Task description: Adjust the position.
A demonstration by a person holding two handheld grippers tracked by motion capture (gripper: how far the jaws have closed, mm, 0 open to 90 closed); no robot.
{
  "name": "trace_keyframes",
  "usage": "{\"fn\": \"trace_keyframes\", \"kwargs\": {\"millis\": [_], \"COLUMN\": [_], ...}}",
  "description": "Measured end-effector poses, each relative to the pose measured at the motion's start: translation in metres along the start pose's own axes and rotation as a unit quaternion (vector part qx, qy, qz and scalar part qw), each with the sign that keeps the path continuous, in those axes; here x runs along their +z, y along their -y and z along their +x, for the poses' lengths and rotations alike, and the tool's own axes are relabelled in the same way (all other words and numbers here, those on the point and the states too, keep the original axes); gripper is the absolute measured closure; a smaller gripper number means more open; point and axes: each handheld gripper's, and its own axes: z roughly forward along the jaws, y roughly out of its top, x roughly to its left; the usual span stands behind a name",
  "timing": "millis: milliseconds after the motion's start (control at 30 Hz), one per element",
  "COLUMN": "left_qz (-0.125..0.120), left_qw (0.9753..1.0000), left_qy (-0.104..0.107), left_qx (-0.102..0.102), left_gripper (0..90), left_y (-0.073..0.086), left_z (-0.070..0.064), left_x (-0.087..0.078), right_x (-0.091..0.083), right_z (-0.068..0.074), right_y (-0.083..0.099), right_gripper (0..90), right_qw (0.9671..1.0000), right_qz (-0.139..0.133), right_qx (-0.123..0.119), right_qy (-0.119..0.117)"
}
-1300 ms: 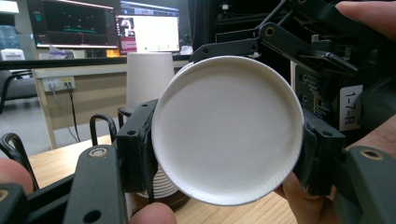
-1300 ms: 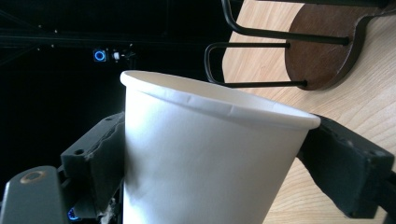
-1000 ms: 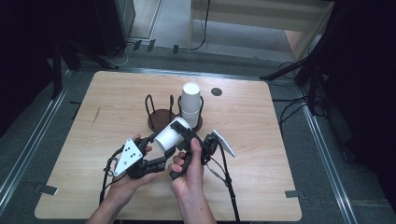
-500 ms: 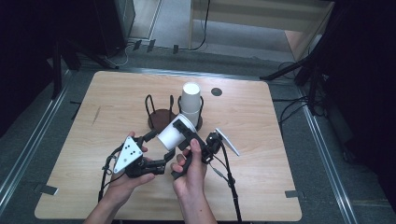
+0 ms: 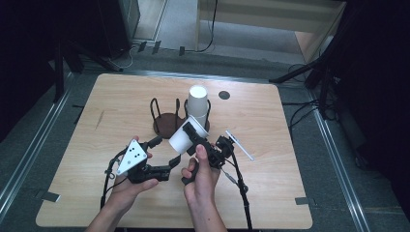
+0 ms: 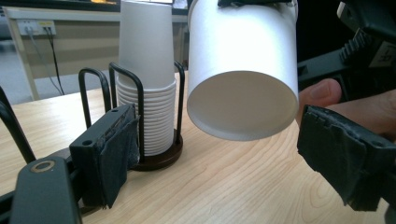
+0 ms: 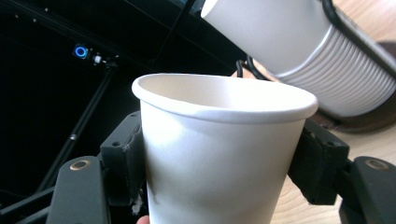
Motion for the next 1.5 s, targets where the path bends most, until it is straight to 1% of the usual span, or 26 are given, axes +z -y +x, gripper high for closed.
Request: {"fn": "trace_keyframes", "kwargs": {"millis": [67, 167, 300, 400, 467, 533, 600, 667, 733, 800, 900, 933, 1000, 1067, 1100, 1333, 1367, 1400, 1500], "left_qz": [0.004, 0.006, 0.008, 0.009, 0.009, 0.009, 0.009, 0.006, 0.003, 0.001, 0.002, 0.002, 0.003, 0.003, 0.004, 0.003, 0.003, 0.002, 0.001], "left_qw": [1.0, 1.0, 1.0, 1.0, 1.0, 1.0, 1.0, 1.0, 1.0, 1.0, 1.0, 1.0, 1.0, 1.0, 1.0, 1.0, 1.0, 0.9999, 0.9999], "left_qy": [0.002, 0.002, 0.002, 0.001, 0.0, -0.001, -0.001, -0.002, -0.004, -0.003, -0.004, -0.004, -0.003, -0.003, -0.002, -0.006, -0.008, -0.01, -0.015], "left_qx": [0.002, 0.0, -0.001, -0.002, -0.004, -0.003, -0.004, -0.001, 0.0, -0.001, -0.003, -0.003, -0.003, -0.002, -0.002, -0.005, -0.003, -0.005, -0.008], "left_gripper": [13.7, 13.7, 13.6, 13.6, 13.6, 13.6, 13.6, 13.6, 13.6, 13.7, 13.7, 13.7, 13.7, 13.7, 13.7, 13.7, 13.7, 13.7, 13.7], "left_y": [0.0, 0.0, 0.0, -0.001, -0.001, -0.001, -0.001, 0.0, -0.001, -0.001, -0.001, -0.001, -0.001, 0.0, 0.0, 0.0, 0.0, 0.001, 0.003], "left_z": [0.0, 0.0, 0.0, 0.001, 0.002, 0.002, 0.002, 0.002, 0.002, 0.003, 0.003, 0.003, 0.003, 0.003, 0.003, 0.004, 0.005, 0.005, 0.007], "left_x": [0.0, 0.0, 0.0, 0.0, 0.0, -0.001, -0.001, -0.001, -0.001, -0.002, -0.002, -0.002, -0.002, -0.001, -0.001, -0.002, -0.002, -0.003, -0.004], "right_x": [-0.001, -0.002, -0.003, -0.004, -0.004, -0.005, -0.006, -0.007, -0.007, -0.008, -0.01, -0.01, -0.011, -0.011, -0.012, -0.014, -0.013, -0.013, -0.014], "right_z": [0.002, 0.004, 0.005, 0.006, 0.007, 0.009, 0.011, 0.012, 0.014, 0.016, 0.018, 0.019, 0.02, 0.022, 0.022, 0.025, 0.024, 0.024, 0.023], "right_y": [0.0, 0.0, -0.003, -0.004, -0.003, -0.002, -0.002, -0.002, -0.001, -0.001, 0.0, 0.0, 0.001, 0.001, 0.001, 0.0, -0.001, -0.002, -0.003], "right_gripper": [29.4, 29.4, 29.4, 29.5, 29.5, 29.5, 29.4, 29.3, 29.3, 29.3, 29.3, 29.4, 29.3, 29.3, 29.3, 29.0, 29.0, 29.0, 29.0], "right_qw": [0.9998, 0.9991, 0.9978, 0.9961, 0.9938, 0.9918, 0.9893, 0.9861, 0.9806, 0.9756, 0.9646, 0.9623, 0.9551, 0.9508, 0.9476, 0.9331, 0.9301, 0.9284, 0.9255], "right_qz": [-0.007, -0.016, -0.029, -0.037, -0.045, -0.052, -0.06, -0.066, -0.076, -0.085, -0.098, -0.1, -0.107, -0.111, -0.114, -0.127, -0.128, -0.128, -0.127], "right_qx": [-0.016, -0.038, -0.057, -0.075, -0.097, -0.112, -0.128, -0.146, -0.173, -0.195, -0.236, -0.243, -0.267, -0.28, -0.289, -0.327, -0.334, -0.339, -0.347], "right_qy": [0.006, 0.013, 0.021, 0.027, 0.031, 0.034, 0.038, 0.042, 0.051, 0.055, 0.066, 0.068, 0.072, 0.073, 0.075, 0.081, 0.082, 0.083, 0.084]}}
